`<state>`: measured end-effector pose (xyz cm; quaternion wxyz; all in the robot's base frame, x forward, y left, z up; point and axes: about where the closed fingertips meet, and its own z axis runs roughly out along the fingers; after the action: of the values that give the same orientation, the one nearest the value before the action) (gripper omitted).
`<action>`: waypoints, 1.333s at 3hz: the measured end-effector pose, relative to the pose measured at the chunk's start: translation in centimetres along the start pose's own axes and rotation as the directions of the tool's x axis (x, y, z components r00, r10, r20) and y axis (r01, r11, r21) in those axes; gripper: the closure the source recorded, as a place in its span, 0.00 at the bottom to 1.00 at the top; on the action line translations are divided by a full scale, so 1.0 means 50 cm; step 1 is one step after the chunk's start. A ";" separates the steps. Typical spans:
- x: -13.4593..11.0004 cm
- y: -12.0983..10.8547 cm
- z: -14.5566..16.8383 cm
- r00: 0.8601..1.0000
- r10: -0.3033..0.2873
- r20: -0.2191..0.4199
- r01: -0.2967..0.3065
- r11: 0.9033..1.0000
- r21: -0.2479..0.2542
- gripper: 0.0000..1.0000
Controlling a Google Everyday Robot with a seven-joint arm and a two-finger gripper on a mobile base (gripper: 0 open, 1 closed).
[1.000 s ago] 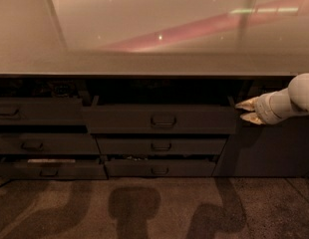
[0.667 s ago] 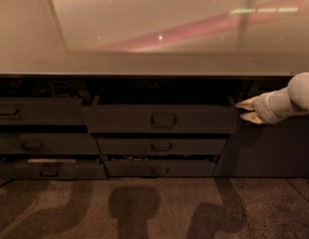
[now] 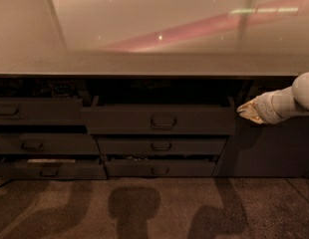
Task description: Open top drawer
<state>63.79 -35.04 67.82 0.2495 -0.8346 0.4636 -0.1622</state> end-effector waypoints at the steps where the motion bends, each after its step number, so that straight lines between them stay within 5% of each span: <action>1: 0.000 -0.006 -0.009 1.000 0.000 0.000 0.000 1.000 0.000 1.00; 3: -0.003 0.001 -0.018 1.000 -0.003 0.003 0.004 1.000 -0.005 1.00; 4: -0.040 0.093 -0.032 0.995 -0.094 0.013 0.094 0.995 0.013 1.00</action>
Offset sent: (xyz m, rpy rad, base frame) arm -0.3110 -0.0803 -0.2130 -0.0543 0.1863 0.2129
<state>58.74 -35.85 66.41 0.2498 -0.8551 0.4209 -0.1707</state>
